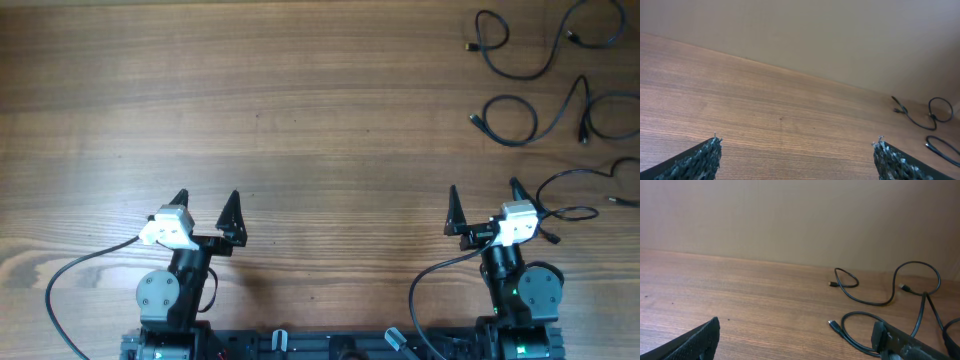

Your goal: Untangle cables

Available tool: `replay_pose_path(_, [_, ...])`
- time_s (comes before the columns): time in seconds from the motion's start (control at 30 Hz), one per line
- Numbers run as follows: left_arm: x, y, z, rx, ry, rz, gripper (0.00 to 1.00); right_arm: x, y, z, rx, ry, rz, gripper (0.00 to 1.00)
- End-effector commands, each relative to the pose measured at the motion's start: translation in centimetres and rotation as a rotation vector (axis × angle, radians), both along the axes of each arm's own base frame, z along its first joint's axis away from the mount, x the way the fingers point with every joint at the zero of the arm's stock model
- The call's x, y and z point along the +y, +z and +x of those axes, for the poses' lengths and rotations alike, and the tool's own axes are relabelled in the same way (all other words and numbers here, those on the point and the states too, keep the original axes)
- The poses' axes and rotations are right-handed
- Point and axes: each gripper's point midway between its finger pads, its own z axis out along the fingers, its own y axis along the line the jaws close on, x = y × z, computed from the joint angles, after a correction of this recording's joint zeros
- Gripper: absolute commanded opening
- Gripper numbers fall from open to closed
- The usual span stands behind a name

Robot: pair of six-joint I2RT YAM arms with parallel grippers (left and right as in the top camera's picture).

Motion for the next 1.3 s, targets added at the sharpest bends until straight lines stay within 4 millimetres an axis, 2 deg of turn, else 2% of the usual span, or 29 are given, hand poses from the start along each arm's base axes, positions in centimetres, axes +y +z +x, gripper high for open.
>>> replay_pose_path(0.0, [0.5,-0.2,0.0,-0.003,0.023,0.038,1.0,-0.2,0.3,0.0,-0.011,-0.012,0.013,1.0])
replay_pose_path(0.3, [0.2,-0.2,0.0,-0.019,-0.001,0.143,1.0,-0.2,0.3,0.0,-0.011,-0.012,0.014,1.0])
replay_pose_path(0.47, [0.8,-0.2,0.0,-0.024,0.02,0.199,1.0,-0.2,0.3,0.0,-0.011,-0.012,0.013,1.0])
replay_pose_path(0.67, [2.1,-0.4,0.1,-0.011,0.093,0.205,1.0,-0.2,0.3,0.0,-0.011,-0.012,0.014,1.0])
replay_pose_path(0.87, [2.2,-0.4,0.1,-0.01,0.1,0.205,1.0,-0.2,0.3,0.0,-0.011,-0.012,0.013,1.0])
replay_pose_path(0.97, [3.0,-0.3,0.2,-0.009,0.146,0.21,1.0,-0.2,0.3,0.0,-0.011,-0.012,0.014,1.0])
replay_pose_path(1.03, [2.6,-0.4,0.2,-0.016,0.117,0.292,1.0,-0.2,0.3,0.0,-0.011,-0.012,0.013,1.0])
replay_pose_path(1.27, [2.0,-0.4,0.1,-0.022,0.088,0.329,1.0,-0.2,0.3,0.0,-0.011,-0.012,0.014,1.0])
